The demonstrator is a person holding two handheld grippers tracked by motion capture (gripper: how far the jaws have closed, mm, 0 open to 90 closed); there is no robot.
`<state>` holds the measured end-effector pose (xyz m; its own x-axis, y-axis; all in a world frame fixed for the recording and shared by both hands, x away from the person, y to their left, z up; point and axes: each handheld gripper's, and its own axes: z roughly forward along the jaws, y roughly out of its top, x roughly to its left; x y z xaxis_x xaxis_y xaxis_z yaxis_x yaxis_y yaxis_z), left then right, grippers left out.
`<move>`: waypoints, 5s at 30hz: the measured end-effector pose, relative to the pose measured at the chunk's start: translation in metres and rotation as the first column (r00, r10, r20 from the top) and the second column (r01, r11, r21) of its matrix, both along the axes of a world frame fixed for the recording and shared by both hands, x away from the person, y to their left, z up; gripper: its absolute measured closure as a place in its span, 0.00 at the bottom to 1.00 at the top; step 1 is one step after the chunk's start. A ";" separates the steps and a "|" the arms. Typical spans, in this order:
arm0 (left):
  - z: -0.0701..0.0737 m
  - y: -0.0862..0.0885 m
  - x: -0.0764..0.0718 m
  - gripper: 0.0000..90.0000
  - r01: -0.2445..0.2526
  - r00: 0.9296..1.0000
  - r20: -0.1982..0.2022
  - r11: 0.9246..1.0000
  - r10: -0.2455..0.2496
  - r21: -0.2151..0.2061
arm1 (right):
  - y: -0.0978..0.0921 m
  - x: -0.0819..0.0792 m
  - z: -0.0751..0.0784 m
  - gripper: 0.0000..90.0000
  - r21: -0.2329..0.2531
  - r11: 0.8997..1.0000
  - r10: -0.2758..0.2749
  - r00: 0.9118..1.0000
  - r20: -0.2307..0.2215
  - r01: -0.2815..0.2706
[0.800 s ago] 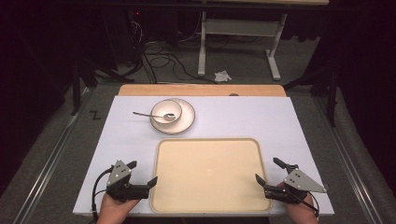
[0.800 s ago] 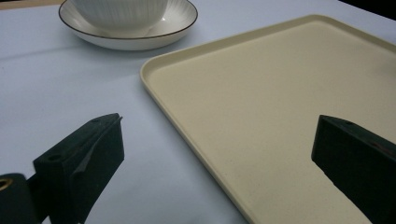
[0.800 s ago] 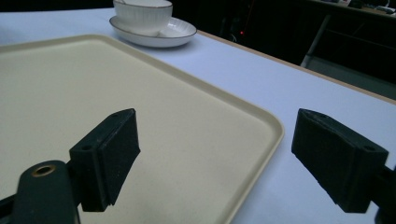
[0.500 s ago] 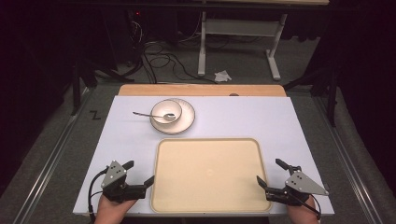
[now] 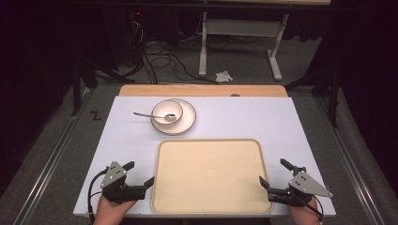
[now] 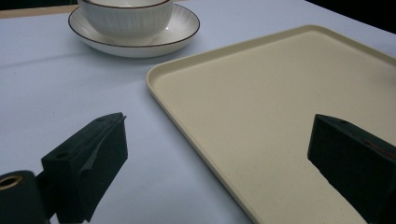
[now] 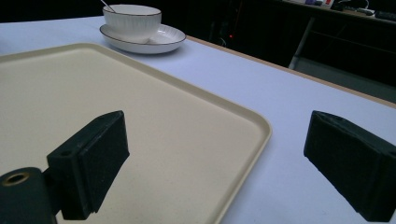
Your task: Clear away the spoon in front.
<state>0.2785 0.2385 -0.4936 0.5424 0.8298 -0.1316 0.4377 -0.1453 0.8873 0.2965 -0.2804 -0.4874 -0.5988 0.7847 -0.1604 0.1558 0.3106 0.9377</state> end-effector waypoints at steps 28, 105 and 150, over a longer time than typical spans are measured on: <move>0.017 -0.003 0.019 0.06 -0.046 0.998 0.031 0.999 0.046 -0.004 | 0.000 0.001 0.002 0.01 0.071 0.997 -0.025 1.000 -0.006 0.025; 0.044 0.039 0.181 0.62 -0.301 0.938 -0.219 0.945 0.269 -0.127 | -0.003 -0.004 0.006 0.00 0.086 0.996 -0.017 1.000 0.021 0.016; 0.071 0.010 0.132 1.00 -0.203 0.979 -0.005 0.973 0.204 -0.114 | -0.003 -0.005 0.006 0.00 0.103 0.995 -0.014 1.000 0.021 0.012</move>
